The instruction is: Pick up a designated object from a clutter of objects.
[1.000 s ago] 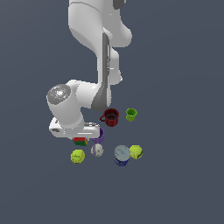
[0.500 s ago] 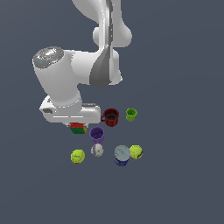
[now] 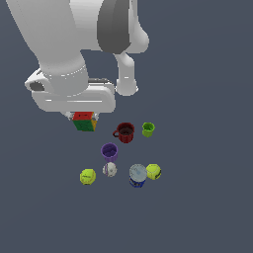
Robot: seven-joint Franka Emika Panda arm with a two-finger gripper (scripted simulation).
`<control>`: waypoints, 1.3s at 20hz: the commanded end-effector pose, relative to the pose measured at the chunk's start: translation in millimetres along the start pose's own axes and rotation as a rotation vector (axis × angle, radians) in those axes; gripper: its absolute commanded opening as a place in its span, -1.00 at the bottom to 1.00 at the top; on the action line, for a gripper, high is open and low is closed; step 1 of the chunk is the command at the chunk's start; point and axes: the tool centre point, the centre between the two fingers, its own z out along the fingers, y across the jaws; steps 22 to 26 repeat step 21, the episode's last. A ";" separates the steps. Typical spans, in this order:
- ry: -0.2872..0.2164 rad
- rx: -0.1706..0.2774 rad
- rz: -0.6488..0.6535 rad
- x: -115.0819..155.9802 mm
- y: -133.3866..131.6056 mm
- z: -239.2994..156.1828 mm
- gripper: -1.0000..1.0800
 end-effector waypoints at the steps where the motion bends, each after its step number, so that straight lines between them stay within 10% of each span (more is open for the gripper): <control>1: -0.001 0.000 0.000 -2.7 -2.8 -28.6 -1.00; 26: -0.008 0.002 -0.001 -6.2 -12.6 -130.7 -1.00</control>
